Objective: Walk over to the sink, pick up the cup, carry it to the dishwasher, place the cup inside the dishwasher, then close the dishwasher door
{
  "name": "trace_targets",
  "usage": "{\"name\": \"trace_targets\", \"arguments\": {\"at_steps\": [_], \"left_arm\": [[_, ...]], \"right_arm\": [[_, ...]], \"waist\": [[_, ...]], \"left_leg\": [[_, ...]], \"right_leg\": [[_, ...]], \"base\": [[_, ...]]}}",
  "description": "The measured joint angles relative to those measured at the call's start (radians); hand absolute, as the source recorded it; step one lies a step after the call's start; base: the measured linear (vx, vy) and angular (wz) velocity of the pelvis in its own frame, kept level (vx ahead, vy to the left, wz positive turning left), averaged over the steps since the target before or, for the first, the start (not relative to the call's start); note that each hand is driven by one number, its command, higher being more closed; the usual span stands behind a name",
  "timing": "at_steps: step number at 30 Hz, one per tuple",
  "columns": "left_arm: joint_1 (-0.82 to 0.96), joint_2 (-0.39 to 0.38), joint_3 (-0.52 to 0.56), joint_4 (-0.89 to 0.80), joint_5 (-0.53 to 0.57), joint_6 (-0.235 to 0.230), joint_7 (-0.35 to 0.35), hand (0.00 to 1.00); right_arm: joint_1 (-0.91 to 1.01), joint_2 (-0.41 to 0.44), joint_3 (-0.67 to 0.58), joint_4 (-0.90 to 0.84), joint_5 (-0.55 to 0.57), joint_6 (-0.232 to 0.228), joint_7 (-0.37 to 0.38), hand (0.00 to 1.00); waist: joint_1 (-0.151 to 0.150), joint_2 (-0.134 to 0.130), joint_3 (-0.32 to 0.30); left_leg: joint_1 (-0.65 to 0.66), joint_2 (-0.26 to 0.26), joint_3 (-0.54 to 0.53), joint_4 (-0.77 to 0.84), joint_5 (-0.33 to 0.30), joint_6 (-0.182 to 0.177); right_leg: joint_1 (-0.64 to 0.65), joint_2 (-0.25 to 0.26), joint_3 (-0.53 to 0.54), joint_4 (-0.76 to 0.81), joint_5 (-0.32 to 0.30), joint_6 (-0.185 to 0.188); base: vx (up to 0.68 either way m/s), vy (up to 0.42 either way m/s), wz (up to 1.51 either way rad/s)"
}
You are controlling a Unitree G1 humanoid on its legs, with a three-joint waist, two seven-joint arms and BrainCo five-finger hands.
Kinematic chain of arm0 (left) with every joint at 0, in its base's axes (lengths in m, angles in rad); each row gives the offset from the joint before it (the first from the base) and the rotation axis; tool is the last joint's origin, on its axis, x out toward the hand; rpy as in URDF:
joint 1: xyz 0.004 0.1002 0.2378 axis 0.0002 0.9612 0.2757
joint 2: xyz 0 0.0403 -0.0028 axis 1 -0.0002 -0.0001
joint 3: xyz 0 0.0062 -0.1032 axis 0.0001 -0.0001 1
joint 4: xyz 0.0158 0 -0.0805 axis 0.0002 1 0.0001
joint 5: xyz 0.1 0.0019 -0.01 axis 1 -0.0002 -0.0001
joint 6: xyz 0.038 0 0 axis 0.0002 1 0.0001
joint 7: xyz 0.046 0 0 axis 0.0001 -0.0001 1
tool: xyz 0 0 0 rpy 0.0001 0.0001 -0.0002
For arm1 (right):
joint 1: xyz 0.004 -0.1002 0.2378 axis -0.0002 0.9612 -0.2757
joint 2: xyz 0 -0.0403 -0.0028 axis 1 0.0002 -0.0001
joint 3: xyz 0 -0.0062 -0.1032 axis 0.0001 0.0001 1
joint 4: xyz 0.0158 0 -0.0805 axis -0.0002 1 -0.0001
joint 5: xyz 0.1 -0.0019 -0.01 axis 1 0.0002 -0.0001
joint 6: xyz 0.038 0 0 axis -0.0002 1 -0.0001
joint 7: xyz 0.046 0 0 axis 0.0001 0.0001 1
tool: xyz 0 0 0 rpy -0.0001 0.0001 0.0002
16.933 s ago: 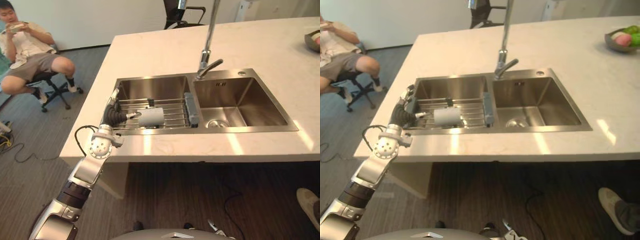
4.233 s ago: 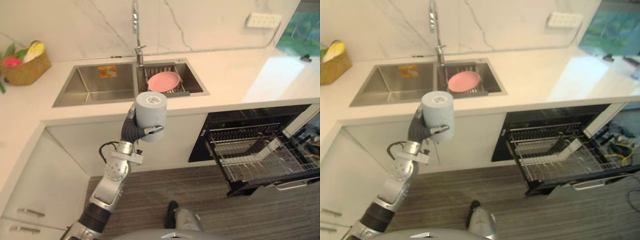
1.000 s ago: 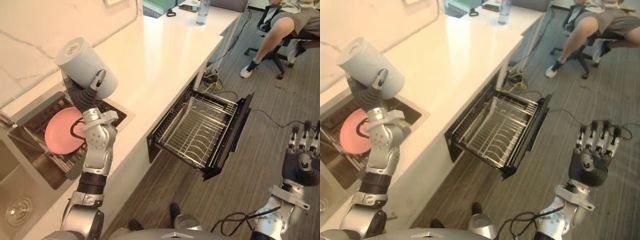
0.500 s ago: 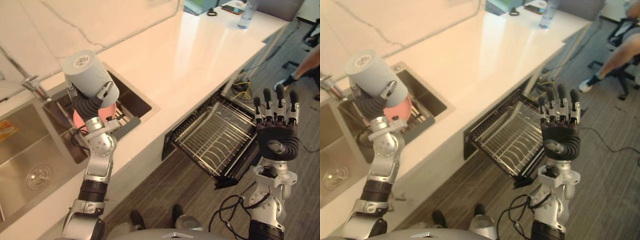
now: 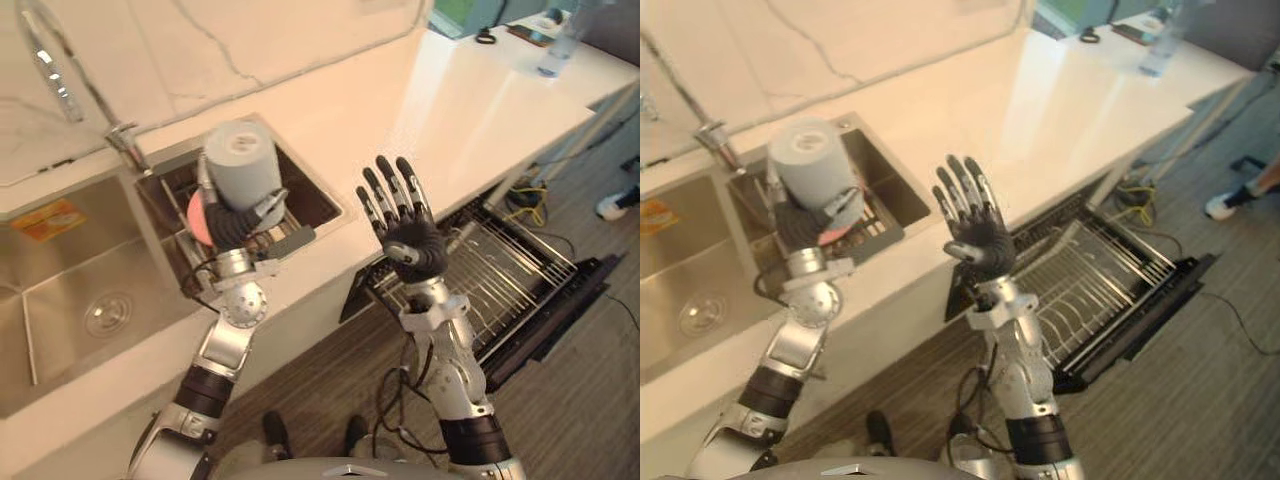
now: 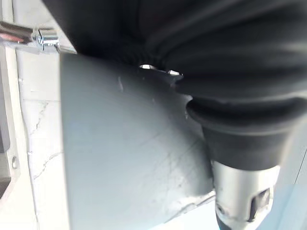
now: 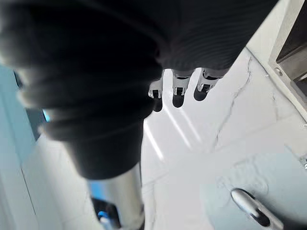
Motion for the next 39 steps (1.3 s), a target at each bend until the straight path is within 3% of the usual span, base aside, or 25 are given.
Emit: {"name": "trace_targets", "arguments": {"at_steps": [4, 9, 13, 18, 21, 22, 28, 34, 39], "left_arm": [[-0.003, 0.006, -0.011, -0.002, 0.055, 0.043, 0.042, 1.00], [-0.040, -0.013, -0.071, 0.000, 0.077, 0.073, 0.064, 1.00], [-0.058, -0.020, -0.076, 0.015, 0.096, 0.073, 0.079, 1.00], [-0.059, -0.023, -0.103, 0.072, 0.108, 0.079, 0.079, 1.00], [-0.059, -0.024, -0.107, 0.075, 0.112, 0.083, 0.080, 1.00], [-0.054, -0.021, -0.144, 0.109, 0.112, 0.086, 0.098, 1.00], [-0.054, -0.021, -0.142, 0.108, 0.111, 0.088, 0.089, 1.00], [-0.062, -0.020, -0.135, 0.068, 0.021, 0.108, 0.013, 1.00], [-0.063, 0.005, -0.115, 0.069, -0.006, 0.125, 0.015, 1.00]], "right_arm": [[-0.208, -0.042, 0.056, 0.092, -0.041, 0.097, -0.153, 0.00], [-0.351, -0.022, 0.177, 0.157, -0.078, 0.185, -0.303, 0.00], [-0.378, -0.022, 0.185, 0.165, -0.078, 0.215, -0.379, 0.00], [-0.411, -0.021, 0.186, 0.179, -0.076, 0.258, -0.407, 0.00], [-0.413, -0.022, 0.186, 0.185, -0.071, 0.267, -0.408, 0.00], [-0.450, -0.014, 0.187, 0.181, -0.038, 0.265, -0.400, 0.00], [-0.438, -0.014, 0.186, 0.180, -0.037, 0.256, -0.398, 0.00], [-0.301, -0.025, 0.134, 0.179, -0.011, 0.198, -0.340, 0.00], [-0.229, -0.041, 0.093, 0.110, 0.043, 0.131, -0.268, 0.00]], "waist": [[0.017, -0.004, -0.008], [0.043, -0.006, -0.013], [0.057, -0.008, -0.030], [0.060, -0.014, -0.045], [0.062, -0.014, -0.045], [0.074, -0.026, -0.079], [0.070, -0.025, -0.082], [0.060, -0.023, -0.082], [0.047, -0.020, -0.082]], "left_leg": [[0.002, -0.001, -0.002, -0.001, 0.007, 0.004], [0.005, 0.000, -0.006, -0.015, 0.021, 0.003], [0.005, -0.001, -0.014, -0.016, 0.025, 0.004], [0.006, 0.000, -0.018, -0.017, 0.033, 0.005], [0.006, 0.000, -0.018, -0.018, 0.037, 0.005], [-0.001, 0.003, -0.031, -0.018, 0.040, -0.005], [-0.001, 0.001, -0.032, -0.018, 0.040, -0.005], [-0.016, -0.006, -0.034, -0.026, 0.042, -0.001], [-0.017, -0.014, -0.046, -0.026, 0.040, 0.001]], "right_leg": [[0.001, -0.001, 0.000, -0.001, 0.005, -0.001], [0.001, 0.003, -0.002, -0.005, 0.008, -0.006], [0.005, 0.003, -0.013, 0.000, 0.009, -0.006], [0.007, 0.003, -0.023, -0.004, 0.013, -0.009], [0.006, 0.003, -0.025, -0.006, 0.013, -0.010], [0.003, 0.007, -0.025, -0.007, 0.020, -0.015], [-0.001, 0.006, -0.023, 0.000, 0.020, -0.016], [-0.051, -0.009, 0.018, 0.081, -0.015, -0.015], [-0.081, -0.015, 0.069, 0.143, -0.055, -0.008]], "base": [[-0.04, 0.010, 0.03], [-0.01, -0.003, 0.02], [-0.01, -0.003, 0.06], [-0.03, -0.003, 0.02], [-0.06, -0.007, 0.00], [0.00, 0.000, 0.00], [0.00, 0.000, 0.00], [-0.01, 0.019, -0.02], [0.00, 0.009, 0.02]]}}
